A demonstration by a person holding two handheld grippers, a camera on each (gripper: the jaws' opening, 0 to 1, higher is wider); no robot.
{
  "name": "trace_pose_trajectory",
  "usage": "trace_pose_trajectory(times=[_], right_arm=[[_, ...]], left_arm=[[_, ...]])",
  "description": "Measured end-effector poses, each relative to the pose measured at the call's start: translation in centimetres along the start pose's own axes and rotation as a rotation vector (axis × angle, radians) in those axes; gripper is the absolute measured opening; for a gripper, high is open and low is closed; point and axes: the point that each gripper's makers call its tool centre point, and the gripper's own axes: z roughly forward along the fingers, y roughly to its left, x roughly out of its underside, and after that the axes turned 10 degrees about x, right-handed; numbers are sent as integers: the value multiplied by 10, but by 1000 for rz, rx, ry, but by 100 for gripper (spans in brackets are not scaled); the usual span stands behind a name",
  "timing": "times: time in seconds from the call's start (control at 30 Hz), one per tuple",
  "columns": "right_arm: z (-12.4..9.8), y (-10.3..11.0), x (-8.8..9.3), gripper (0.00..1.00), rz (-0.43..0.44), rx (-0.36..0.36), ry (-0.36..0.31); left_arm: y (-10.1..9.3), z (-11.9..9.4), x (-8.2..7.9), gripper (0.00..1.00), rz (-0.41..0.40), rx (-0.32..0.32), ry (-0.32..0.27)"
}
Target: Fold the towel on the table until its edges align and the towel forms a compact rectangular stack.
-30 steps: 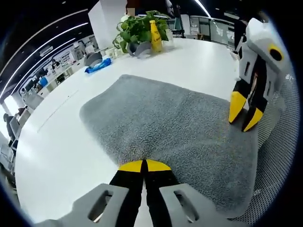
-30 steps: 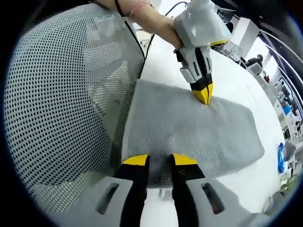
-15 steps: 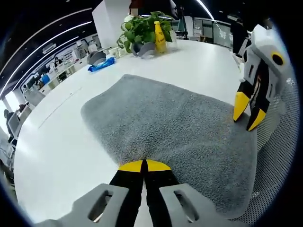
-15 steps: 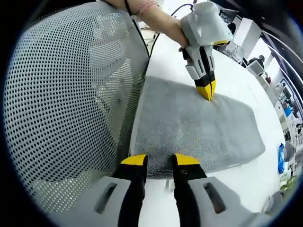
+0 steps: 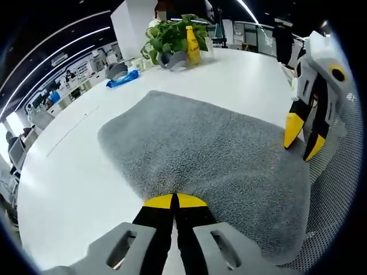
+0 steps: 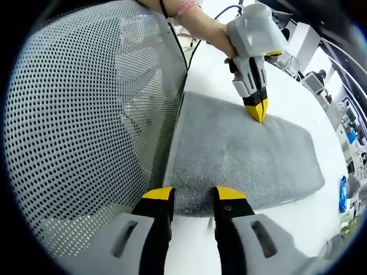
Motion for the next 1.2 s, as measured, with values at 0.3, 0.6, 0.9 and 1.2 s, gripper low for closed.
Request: trace_pose_trajectory(times=[0.3, 0.6, 0.9, 1.2], right_arm=[[-1, 5, 0, 31, -2, -24, 2], [4, 10, 8, 39, -19, -30, 30], [4, 10, 5, 31, 60, -33, 28], [3, 2, 3, 18, 139, -41, 22]], left_arm=[[0, 0, 0, 1, 10, -3, 2], [0, 0, 0, 1, 18, -5, 5], [-6, -4, -3, 1, -7, 31, 41], [-68, -5, -48, 4, 207, 228, -86]])
